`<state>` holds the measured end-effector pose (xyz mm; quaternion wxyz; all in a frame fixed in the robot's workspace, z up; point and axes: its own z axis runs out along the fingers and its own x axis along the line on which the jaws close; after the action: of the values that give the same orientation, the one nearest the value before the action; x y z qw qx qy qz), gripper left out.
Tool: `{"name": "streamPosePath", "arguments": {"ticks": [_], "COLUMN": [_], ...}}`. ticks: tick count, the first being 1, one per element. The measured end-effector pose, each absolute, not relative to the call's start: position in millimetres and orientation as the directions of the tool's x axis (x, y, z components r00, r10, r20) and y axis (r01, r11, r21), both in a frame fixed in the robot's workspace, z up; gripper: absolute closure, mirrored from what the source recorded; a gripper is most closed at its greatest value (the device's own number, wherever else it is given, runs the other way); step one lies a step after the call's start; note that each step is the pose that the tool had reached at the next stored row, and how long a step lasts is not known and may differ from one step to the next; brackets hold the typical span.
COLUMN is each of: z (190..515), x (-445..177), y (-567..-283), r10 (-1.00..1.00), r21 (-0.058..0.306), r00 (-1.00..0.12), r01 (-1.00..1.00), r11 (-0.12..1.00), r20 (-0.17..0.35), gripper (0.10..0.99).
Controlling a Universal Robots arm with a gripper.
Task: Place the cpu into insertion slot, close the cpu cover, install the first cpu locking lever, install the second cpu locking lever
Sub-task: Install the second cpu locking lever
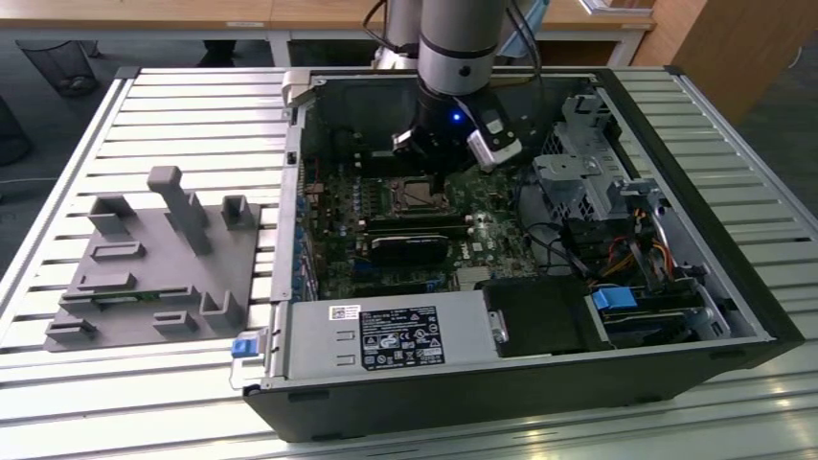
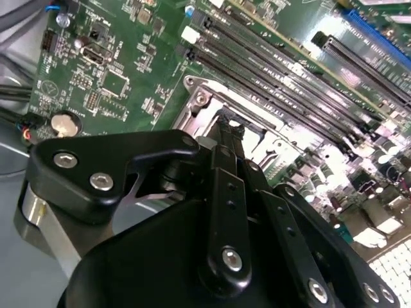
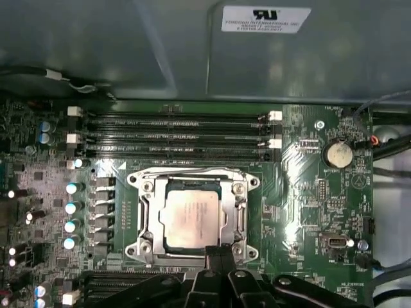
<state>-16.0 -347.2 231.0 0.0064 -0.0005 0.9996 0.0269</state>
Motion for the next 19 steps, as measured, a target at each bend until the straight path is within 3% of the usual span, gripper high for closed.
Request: {"name": "streamPosePath", "arguments": {"ticks": [8, 13, 19], "z": [230.4, 230.1, 229.7], "x": [-16.1, -16.1, -18.5], "y": [-361.3, -369.6, -378.8], "r10": [-0.001, 0.000, 0.000], "r21": [0.062, 0.118, 0.128], "r00": [-1.000, -1.000, -1.000], "r01": [-0.001, -0.001, -0.001], "r11": [0.998, 0.993, 0.992], "r20": [-0.012, -0.012, -0.012], "gripper": [0.980, 0.980, 0.980]}}
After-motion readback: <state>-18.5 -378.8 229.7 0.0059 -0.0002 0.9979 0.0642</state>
